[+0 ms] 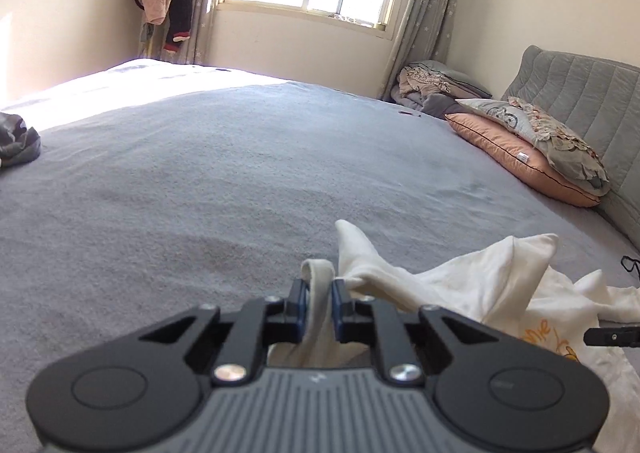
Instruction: Fold clothes
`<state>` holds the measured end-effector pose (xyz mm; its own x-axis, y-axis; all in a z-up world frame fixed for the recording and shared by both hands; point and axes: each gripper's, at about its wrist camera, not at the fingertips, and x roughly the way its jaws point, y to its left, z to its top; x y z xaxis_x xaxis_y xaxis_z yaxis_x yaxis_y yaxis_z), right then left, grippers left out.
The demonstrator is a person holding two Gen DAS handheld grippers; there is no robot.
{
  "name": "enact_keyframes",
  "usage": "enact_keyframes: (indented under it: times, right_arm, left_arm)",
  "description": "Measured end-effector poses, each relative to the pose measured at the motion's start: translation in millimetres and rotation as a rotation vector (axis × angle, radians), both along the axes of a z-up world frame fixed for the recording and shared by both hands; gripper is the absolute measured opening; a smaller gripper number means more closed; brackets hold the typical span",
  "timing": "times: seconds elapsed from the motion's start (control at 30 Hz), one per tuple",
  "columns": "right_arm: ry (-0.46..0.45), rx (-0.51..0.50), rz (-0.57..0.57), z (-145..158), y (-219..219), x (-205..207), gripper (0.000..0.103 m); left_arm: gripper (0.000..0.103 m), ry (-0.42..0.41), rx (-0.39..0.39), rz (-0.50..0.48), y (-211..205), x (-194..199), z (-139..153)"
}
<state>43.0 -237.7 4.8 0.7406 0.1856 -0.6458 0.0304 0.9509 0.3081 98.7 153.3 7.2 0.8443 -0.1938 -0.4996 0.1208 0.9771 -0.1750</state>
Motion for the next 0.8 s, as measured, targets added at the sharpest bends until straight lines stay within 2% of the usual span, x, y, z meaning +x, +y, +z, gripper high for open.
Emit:
enact_keyframes:
  times: [0.27,0.4,0.7,0.8]
  right_arm:
    - [0.008,-0.015,0.033,4,24,10,0.030]
    - [-0.005,-0.021,0.073,12,49,20,0.030]
    - [-0.037,-0.035,0.169,32,100,31,0.030]
    - [-0.038,-0.044,0.189,37,110,30,0.030]
  left_arm:
    - [0.014,-0.084,0.053,0.147,59,-5,22]
    - [0.014,-0.136,0.101,0.171,65,-9,33]
    - [0.014,-0.252,0.066,0.245,89,-21,67]
    - [0.014,-0.268,0.052,0.265,95,-25,72]
